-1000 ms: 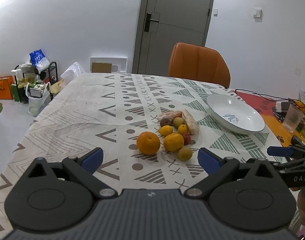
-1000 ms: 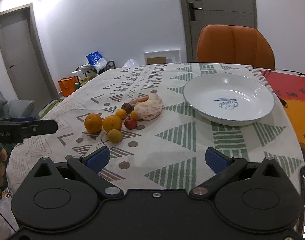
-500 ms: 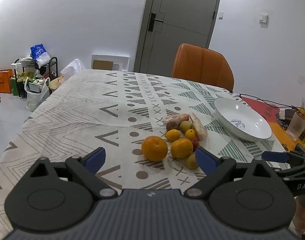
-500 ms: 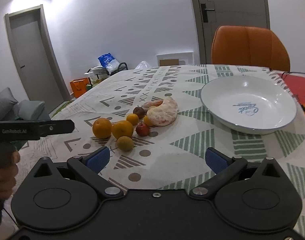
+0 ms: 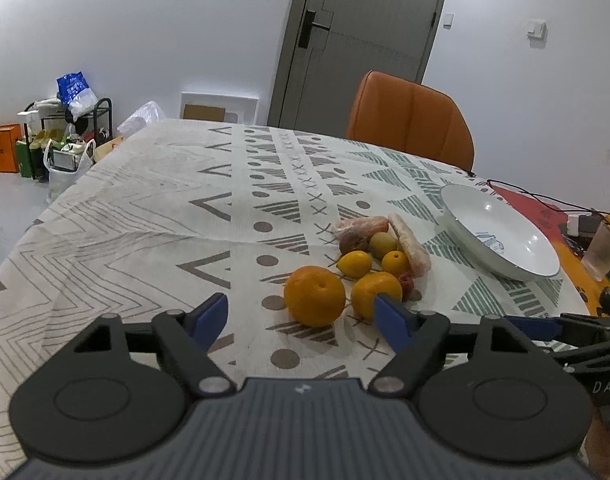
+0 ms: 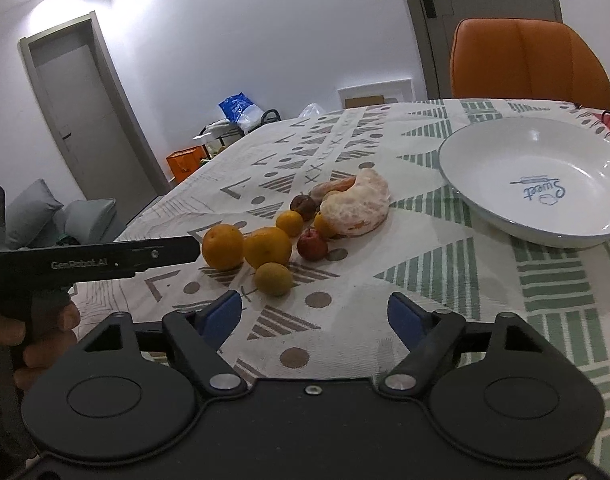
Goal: Organize fruits
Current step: 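Grasp the large orange with the left tool while the right tool grasps a small brown-yellow fruit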
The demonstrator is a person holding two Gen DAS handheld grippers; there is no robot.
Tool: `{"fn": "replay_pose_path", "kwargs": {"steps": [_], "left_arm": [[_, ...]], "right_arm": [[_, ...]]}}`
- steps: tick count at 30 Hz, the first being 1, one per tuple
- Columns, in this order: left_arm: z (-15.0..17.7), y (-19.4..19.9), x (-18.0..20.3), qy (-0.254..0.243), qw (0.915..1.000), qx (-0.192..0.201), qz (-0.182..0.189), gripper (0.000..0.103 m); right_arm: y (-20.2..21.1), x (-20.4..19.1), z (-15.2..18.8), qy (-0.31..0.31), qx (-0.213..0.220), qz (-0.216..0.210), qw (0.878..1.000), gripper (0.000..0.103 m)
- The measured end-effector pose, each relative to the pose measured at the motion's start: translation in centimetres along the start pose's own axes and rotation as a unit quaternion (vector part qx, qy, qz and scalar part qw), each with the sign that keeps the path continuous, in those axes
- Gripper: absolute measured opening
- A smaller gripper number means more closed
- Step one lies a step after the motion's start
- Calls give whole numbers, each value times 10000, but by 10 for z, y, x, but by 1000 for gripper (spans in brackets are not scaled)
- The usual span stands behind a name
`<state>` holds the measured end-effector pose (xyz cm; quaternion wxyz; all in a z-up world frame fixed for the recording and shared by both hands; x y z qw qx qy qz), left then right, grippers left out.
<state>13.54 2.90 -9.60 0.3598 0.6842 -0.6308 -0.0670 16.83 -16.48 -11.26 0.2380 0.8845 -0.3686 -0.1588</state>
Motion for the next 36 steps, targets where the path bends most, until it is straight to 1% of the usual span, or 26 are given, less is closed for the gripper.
{"fn": "replay_pose_path", "kwargs": {"steps": [7,10,12,16,17,18,20,21,26,30,32,36], "left_arm": [[1,-14,0,6,10000,-99,0,76],[1,-20,0,12,9999,-125,16,72],[0,-24,0,42,9999,-150,37,71],[1,-33,-1,131,9995,-259,90,61],[1,-35,-1,153,9994,-284,102,56],[1,-36,-2,169,9993,-297,131,54],[2,-37,-1,206,9990,-324,238,42],[2,-37,-1,202,9989,-327,284,40],[2,-34,-2,175,9989,-329,299,40],[0,-29,-7,230,9989,-303,267,40],[-2,-27,-10,231,9990,-283,242,40],[-5,-24,-12,194,9993,-256,213,40]], "right_arm": [[-10,2,-2,13,-50,-1,10000,74],[-15,1,-3,33,-67,4,10000,73],[-17,2,-3,21,-79,12,10000,70],[-20,2,-3,-33,-127,-24,9999,64],[-21,2,-3,-33,-140,-34,9999,63],[-23,2,-4,-31,-150,-38,9999,62],[-25,1,-4,-30,-153,-67,9999,60],[-25,0,-5,-36,-155,-83,9998,59],[-31,-4,-6,-2,-166,-151,9997,52],[-36,-8,-10,13,-187,-242,9995,49],[-39,-12,-11,48,-194,-304,9993,45],[-44,-19,-14,123,-215,-396,9989,45]]}}
Point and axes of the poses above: each gripper's, at about its wrist camera, not at the fingertips, and y roughly against the way its jaws point, x to its right, z to its underside, the point moved 9 cm from there along -y, roughly the way its jaws point, and after that the axes turned 13 degrees about y, right-handed, at the moved point
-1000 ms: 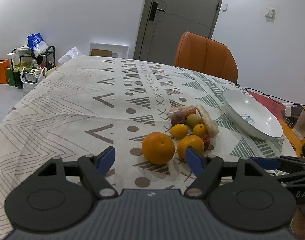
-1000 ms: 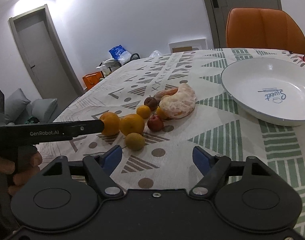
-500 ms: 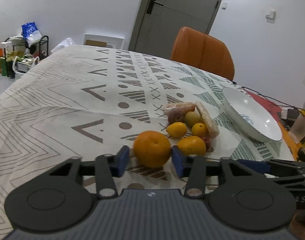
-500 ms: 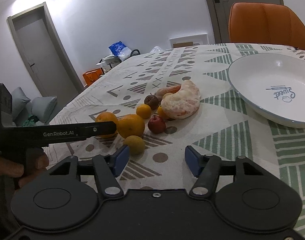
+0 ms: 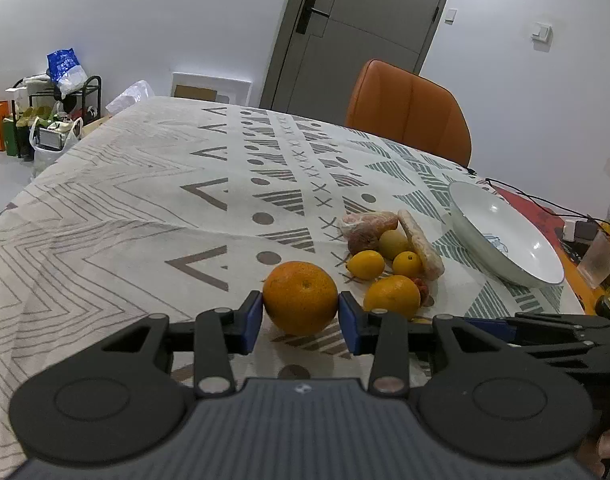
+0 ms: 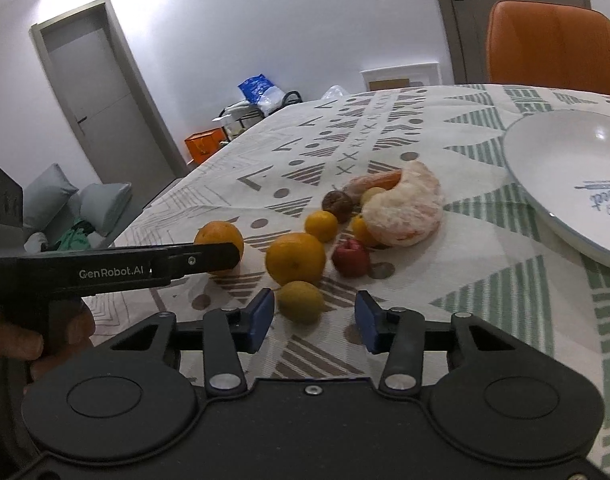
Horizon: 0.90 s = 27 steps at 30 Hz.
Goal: Organize fruits
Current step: 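Grasp the large orange with the left tool while the right tool grasps a small brown-yellow fruit, then carry both fruits over the white plate and open both tools to drop them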
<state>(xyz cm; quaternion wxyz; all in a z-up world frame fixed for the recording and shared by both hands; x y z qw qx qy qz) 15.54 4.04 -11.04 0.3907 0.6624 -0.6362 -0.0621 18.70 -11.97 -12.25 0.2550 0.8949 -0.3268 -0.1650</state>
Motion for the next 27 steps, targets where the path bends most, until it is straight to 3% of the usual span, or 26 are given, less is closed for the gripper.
{"fn": "replay_pose_path", "kwargs": {"steps": [3,7,27], "left_arm": [[0,2,-1,10,10000,9,-18,40],[-1,3,-3,25,10000,21,-30,40],[-2,-1,48,-448,9987,107,226,40]], "right_arm": [[-4,-4,-1,33,-8,-46,10000,44],[-8,-7,-1,66,-22,-137,9999,26],[32,36,-4,-182,379,488,9979,25]]}}
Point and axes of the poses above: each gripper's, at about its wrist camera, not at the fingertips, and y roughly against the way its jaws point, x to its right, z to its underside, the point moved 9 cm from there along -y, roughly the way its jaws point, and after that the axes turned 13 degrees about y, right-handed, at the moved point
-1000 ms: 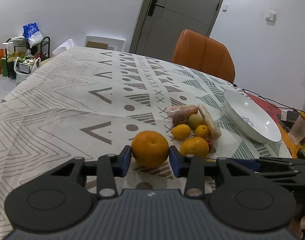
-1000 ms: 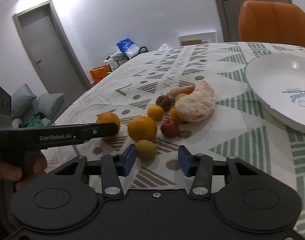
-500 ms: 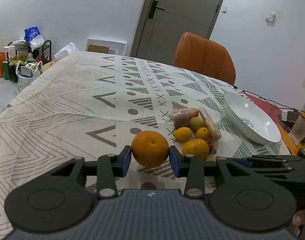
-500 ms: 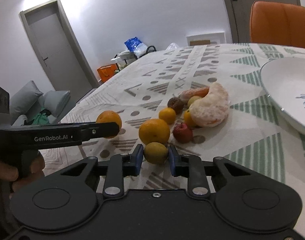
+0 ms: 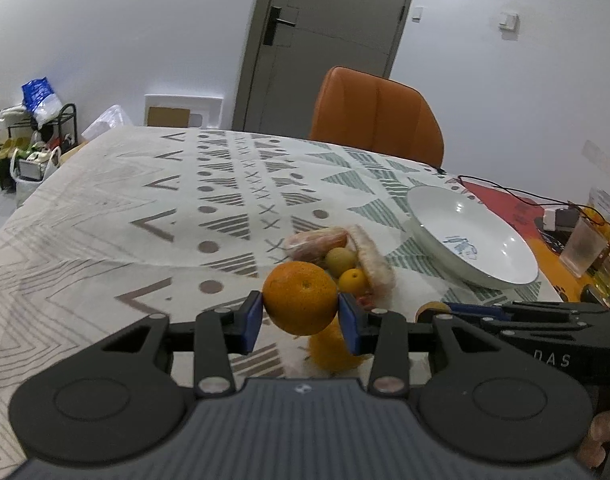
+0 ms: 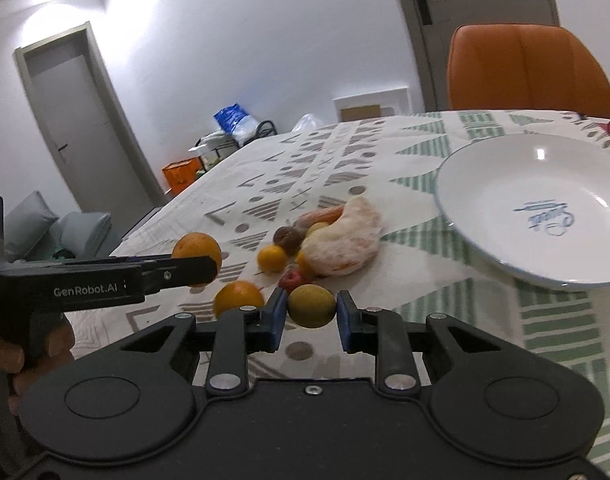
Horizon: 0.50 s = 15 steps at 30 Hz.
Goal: Organize fruits
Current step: 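Carry both fruits over the white plate and open both tools to drop them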
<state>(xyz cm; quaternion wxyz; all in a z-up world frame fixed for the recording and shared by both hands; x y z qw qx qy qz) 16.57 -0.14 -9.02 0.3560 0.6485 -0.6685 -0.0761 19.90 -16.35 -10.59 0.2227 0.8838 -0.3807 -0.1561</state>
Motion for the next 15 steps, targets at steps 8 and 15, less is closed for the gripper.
{"fn": "replay_pose_path", "kwargs": {"steps": [8,15], "left_arm": [[-1,-8,26,-203,9997,-7,112,40],[-1,-16,53,-422,9988,-23,240,40]], "right_arm": [[16,20,-2,-67,171,352,9992,25],[31,42,-5,-153,374,765,9963,25]]}}
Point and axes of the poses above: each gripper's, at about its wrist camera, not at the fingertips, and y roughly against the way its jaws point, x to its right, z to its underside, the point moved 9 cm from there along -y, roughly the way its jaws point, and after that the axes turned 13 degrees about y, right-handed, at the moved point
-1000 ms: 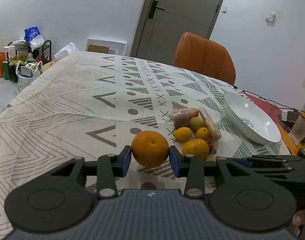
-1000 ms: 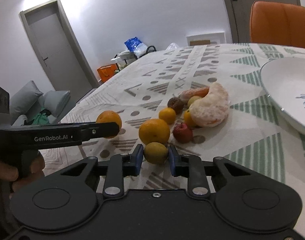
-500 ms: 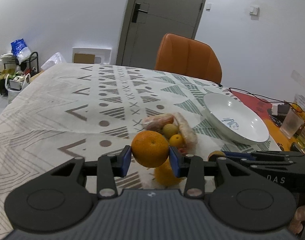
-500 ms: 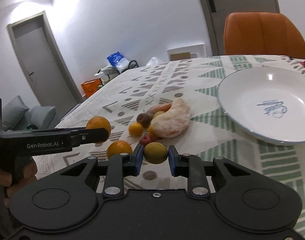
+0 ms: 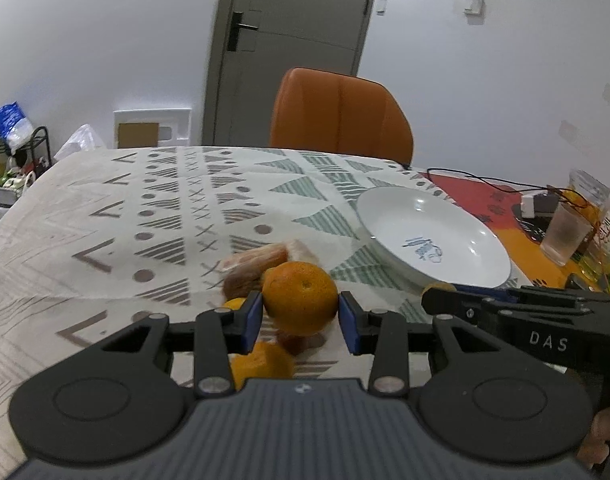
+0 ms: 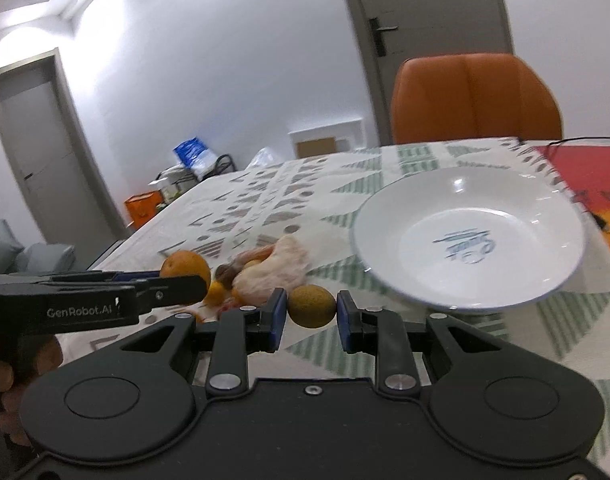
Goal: Organize fruits
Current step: 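Carry both fruits over the white plate and open both tools to drop them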
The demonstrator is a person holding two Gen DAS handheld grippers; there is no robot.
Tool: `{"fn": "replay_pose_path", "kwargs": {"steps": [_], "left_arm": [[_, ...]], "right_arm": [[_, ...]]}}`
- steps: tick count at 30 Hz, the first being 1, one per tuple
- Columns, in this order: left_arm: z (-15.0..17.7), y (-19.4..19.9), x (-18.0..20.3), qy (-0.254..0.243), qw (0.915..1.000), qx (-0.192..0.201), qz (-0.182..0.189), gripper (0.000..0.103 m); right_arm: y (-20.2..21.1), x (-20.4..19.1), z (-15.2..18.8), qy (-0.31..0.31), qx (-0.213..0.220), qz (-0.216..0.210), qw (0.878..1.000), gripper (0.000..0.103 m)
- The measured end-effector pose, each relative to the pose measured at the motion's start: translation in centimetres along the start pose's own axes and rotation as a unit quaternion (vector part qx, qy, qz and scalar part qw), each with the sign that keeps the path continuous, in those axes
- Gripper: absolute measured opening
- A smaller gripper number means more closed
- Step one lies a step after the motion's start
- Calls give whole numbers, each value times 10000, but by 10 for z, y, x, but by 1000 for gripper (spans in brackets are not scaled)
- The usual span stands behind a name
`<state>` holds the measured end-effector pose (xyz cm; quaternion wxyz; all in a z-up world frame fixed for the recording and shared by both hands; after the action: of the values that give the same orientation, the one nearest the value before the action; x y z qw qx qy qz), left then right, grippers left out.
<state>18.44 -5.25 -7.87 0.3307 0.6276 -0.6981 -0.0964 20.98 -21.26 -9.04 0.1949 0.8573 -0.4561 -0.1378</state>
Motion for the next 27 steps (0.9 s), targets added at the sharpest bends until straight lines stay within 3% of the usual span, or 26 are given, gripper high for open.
{"fn": "replay_pose_path", "kwargs": {"steps": [20,27], "left_arm": [[-4,-33,65,-480,9987,-15,188,40],[-5,-45,81,-621,9979,-41,194,40]], "right_arm": [[24,64,2,-363,334,928,9945,25],[23,77,6,-459,356,998,9933,25]]}}
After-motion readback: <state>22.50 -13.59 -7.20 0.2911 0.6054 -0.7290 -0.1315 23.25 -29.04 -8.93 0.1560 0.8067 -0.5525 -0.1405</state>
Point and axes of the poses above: each gripper's, at about its wrist camera, not at the fingertips, and y roughly against the way its jaws point, x to its right, z to its underside, the point moved 9 cm from there along -y, roughly the way its jaws point, and after that the axes turned 13 degrees about y, right-handed, at the moved point
